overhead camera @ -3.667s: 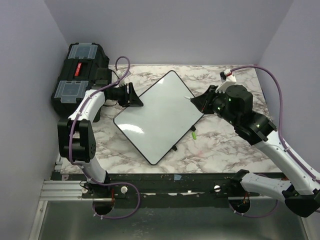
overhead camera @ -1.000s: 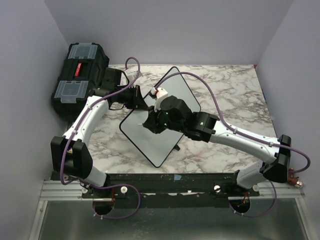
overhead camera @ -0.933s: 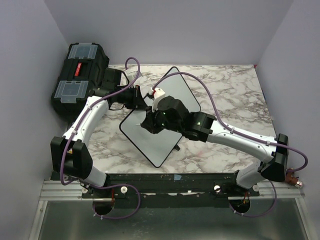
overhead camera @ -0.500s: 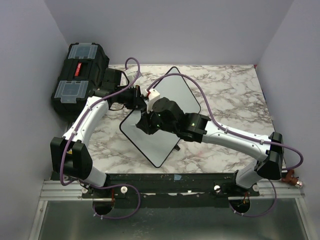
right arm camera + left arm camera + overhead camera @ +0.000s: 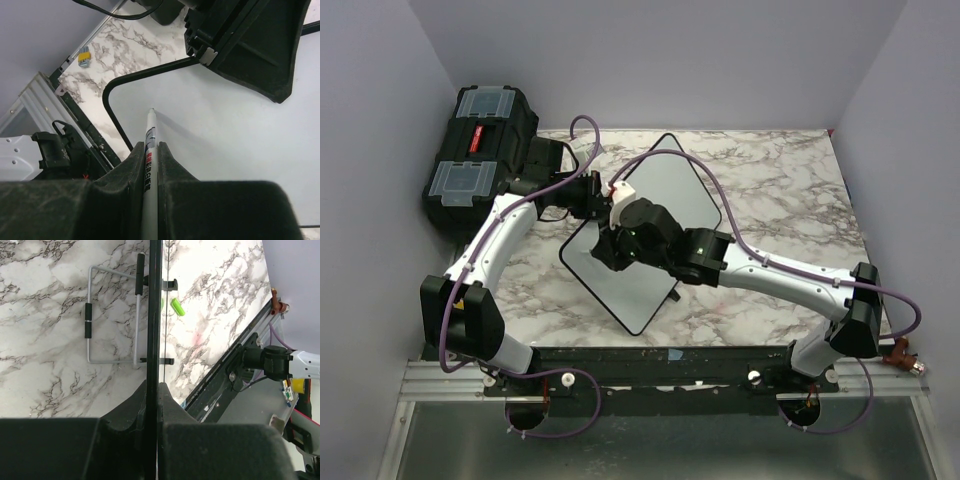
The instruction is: Write a sentence on the whiteboard
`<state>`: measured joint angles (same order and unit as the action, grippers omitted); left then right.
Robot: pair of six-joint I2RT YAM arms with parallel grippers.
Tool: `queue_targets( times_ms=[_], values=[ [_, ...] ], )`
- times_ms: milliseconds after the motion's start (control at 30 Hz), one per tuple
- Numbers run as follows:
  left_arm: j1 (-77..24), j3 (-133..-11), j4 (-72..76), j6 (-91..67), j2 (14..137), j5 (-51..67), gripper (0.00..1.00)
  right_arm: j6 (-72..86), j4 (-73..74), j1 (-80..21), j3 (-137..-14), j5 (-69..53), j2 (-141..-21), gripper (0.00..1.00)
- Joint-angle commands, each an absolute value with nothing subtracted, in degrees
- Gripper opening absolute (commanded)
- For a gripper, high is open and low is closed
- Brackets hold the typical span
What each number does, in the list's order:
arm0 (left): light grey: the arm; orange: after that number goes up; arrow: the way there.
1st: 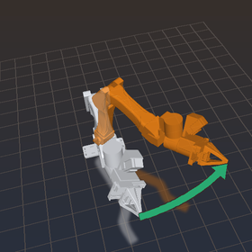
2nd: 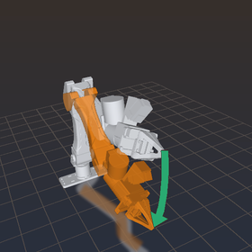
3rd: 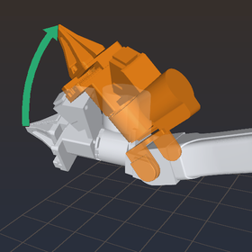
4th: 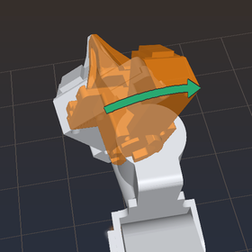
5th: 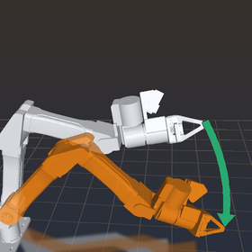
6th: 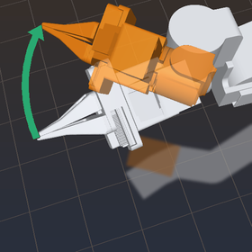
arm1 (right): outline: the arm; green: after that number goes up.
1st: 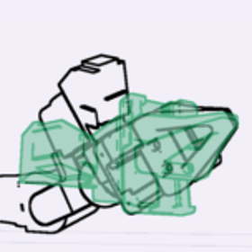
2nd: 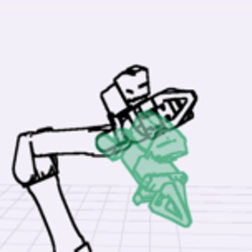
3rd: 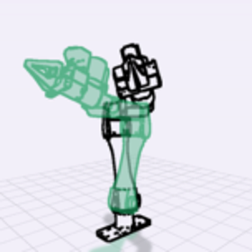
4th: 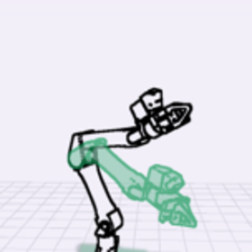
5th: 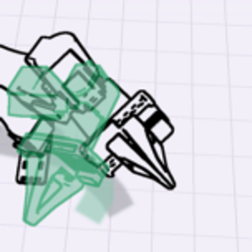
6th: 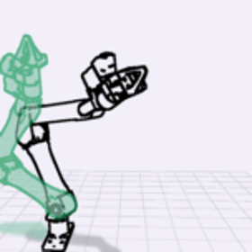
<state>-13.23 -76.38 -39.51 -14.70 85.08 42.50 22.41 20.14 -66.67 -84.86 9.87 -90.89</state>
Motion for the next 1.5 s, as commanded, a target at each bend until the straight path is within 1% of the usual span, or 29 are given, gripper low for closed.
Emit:
queue_targets(
  times_ms=[0, 467, 667, 900, 1067, 1467],
  values=[
    [-12.9, -76.8, -35.9, -12.3, 83.1, 35.4, 0.0, 21.7, 18.5, -68.1, -83.0, 11.5, -91.5, 0.01],
    [-12.9, -77.2, -36.1, -12.3, 83.2, 35.4, 0.0, 24.8, 20.0, -71.5, -75.9, 13.8, -88.2, 0.01],
    [-12.9, -77.1, -36.1, -12.2, 83.2, 35.3, 0.0, 24.9, 20.2, -72.0, -77.8, 15.2, -86.7, 0.01],
    [-12.9, -76.9, -36.1, -12.2, 83.2, 35.3, 0.0, 24.5, 16.3, -72.1, -78.6, 18.4, -83.9, 0.01],
    [-13.0, -77.1, -36.1, -12.3, 83.3, 35.4, 0.0, 24.3, 15.6, -72.0, -80.4, 22.4, -85.2, 0.01],
    [-13.2, -77.1, -36.2, -12.2, 83.3, 35.5, 0.0, 23.2, 14.9, -72.0, -83.3, 22.8, -90.2, 0.01]
  ],
)
